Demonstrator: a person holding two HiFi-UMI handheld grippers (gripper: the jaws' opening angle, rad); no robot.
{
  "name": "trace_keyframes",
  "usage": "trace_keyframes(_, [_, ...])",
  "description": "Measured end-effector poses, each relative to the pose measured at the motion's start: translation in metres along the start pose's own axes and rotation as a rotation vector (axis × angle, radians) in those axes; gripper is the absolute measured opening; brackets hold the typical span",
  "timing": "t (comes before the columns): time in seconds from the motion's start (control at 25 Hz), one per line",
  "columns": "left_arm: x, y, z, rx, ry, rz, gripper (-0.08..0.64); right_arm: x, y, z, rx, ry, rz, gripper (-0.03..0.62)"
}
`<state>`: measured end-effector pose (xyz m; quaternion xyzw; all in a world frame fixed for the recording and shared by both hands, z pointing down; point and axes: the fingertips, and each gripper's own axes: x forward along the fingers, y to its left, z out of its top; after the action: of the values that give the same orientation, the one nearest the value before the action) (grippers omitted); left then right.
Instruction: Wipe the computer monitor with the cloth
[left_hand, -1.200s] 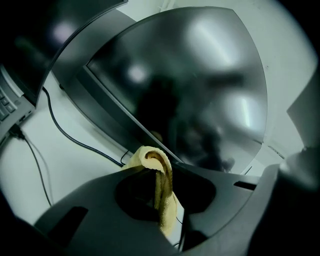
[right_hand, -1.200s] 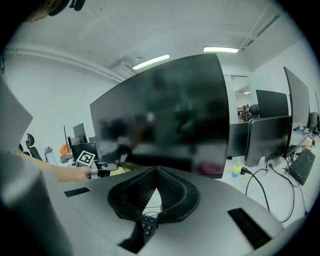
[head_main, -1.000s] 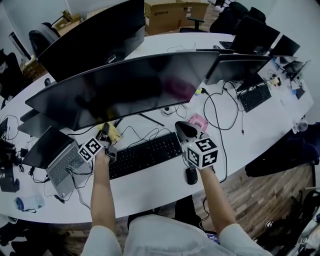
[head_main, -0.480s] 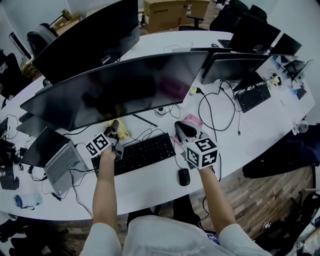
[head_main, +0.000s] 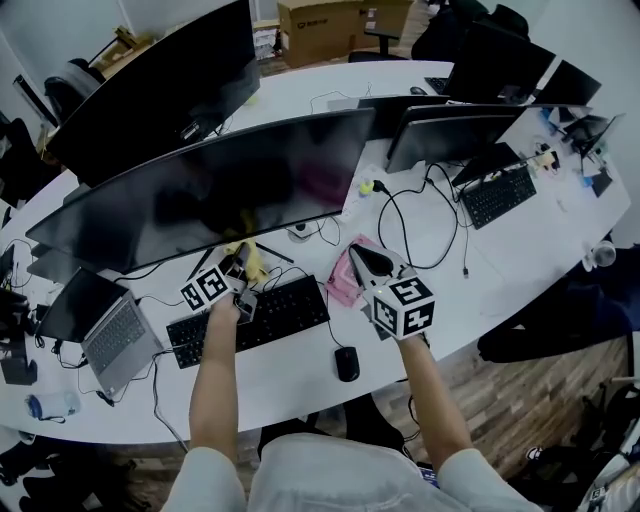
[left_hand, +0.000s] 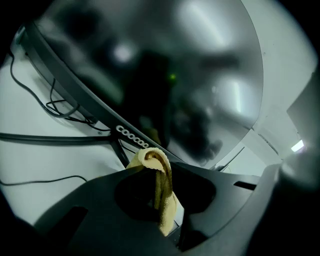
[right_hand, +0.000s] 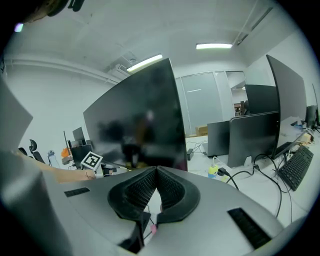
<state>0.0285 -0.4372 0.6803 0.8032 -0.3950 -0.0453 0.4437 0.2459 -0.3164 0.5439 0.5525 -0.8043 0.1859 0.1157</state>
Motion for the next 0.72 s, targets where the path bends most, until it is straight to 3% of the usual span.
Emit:
trace_keyframes(0.52, [0.077, -0.088, -0.052, -0.006, 0.035, -0.077, 0.075, -0.038, -0.08, 0.004, -0.011, 0.002, -0.007, 0.028])
trace_keyframes(0.72, [0.107, -0.117, -0.071, -0.044, 0.019, -0.11, 0.075, -0.05, -0.107, -0.002, -0.013, 0.018, -0.003, 0.028])
